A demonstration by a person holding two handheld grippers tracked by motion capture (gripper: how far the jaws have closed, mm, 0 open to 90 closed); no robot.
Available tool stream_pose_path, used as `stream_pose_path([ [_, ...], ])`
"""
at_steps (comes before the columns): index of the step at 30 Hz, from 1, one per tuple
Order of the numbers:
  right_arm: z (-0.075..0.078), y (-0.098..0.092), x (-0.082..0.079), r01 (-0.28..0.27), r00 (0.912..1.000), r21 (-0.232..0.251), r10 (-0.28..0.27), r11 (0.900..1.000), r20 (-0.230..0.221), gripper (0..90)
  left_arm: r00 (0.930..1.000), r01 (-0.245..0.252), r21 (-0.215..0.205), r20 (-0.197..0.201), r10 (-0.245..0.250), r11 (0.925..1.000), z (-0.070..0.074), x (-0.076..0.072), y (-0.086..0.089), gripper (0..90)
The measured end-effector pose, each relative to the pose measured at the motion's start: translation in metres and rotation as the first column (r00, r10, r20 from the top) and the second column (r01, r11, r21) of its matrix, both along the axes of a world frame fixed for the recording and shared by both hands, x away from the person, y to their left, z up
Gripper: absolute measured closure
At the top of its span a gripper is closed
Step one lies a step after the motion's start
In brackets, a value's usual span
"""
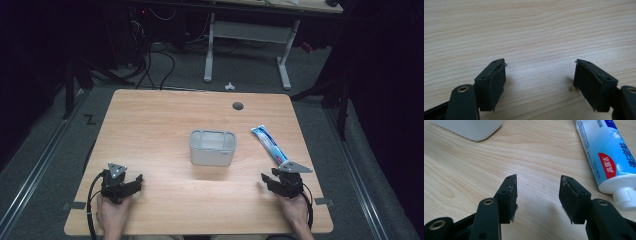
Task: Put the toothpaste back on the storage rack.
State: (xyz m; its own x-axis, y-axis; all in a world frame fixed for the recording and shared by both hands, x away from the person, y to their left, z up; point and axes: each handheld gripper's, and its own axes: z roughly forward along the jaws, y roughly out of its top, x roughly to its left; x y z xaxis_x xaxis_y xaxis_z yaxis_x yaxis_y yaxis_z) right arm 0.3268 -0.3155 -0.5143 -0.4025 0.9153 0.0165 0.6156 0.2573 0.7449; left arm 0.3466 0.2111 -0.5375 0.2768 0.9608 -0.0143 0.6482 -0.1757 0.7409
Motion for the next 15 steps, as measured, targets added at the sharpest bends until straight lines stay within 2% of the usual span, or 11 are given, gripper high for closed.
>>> stream_pose_path([
  [15, 0.01, -0.012, -0.005, -0.002, 1.0, 0.051, 0.003, 0.999, -0.009, 48.7, 1.0, -0.002, -0.001, 0.0, 0.002, 1.0, 0.0, 0.0, 0.0, 26.2],
])
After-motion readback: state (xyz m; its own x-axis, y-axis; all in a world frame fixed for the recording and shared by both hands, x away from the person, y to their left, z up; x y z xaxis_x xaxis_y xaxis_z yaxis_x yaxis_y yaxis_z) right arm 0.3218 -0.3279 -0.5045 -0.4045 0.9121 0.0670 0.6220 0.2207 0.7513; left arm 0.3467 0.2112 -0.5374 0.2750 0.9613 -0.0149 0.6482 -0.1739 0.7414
